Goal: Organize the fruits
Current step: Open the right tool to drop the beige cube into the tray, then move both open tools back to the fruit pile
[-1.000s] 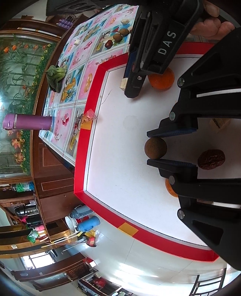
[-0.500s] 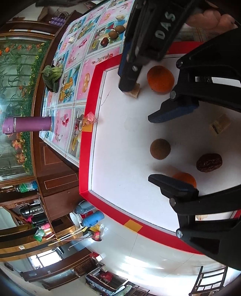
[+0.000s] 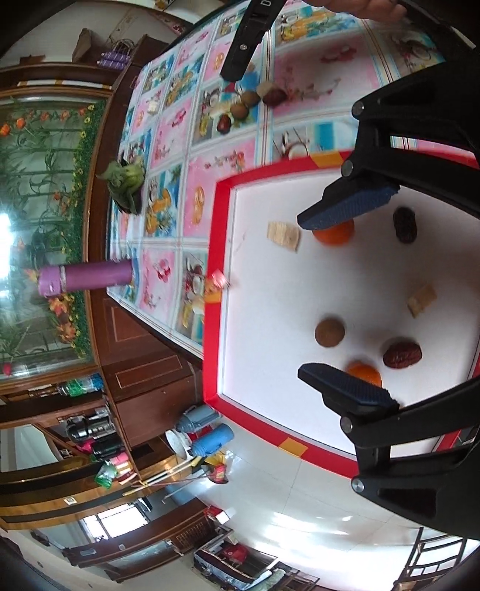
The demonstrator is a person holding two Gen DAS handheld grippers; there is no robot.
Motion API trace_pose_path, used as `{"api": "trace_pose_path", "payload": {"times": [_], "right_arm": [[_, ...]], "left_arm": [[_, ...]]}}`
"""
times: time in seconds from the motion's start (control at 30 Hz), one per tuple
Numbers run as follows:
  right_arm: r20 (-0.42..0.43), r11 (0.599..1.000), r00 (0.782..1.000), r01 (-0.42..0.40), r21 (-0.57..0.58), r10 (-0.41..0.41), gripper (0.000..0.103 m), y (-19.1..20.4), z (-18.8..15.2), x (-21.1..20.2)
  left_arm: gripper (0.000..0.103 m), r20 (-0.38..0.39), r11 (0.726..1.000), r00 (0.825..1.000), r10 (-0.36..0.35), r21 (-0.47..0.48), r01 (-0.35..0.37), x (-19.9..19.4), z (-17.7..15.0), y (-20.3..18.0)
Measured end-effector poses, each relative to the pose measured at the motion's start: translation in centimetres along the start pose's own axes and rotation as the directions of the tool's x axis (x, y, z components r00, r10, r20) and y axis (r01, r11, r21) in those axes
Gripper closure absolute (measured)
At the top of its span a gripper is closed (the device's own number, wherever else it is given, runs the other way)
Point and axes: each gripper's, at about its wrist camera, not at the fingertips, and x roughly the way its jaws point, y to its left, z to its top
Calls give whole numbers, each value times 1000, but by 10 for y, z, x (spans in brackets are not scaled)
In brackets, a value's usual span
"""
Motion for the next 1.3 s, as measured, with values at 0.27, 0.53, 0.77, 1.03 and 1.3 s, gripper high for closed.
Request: {"api": "trace_pose_path", "payload": {"times": [0.27,0.53,0.77,1.03,1.3], "right_arm": [[-6,973,978,210,98,-211,71,-107,-8,-33],[-68,977,978,201,71,-196,71,-114,3,-11],[-109,981,975,194,16,-191,71,-92,16,29],[-118,973,966,230,-7,-229,72,-97,13,38],[-130,975,966,223,-18,-223,79,-98,14,39]], "left_arm": [[24,12,990,996,-85,111,83,-14,8,-56],[24,-18,972,992,-122,202,123,-16,6,-100],[24,-45,962,990,-131,234,138,-11,7,-118],[24,-114,939,979,-170,283,196,17,12,-153],[24,-195,938,966,-169,270,218,51,17,-174]]}}
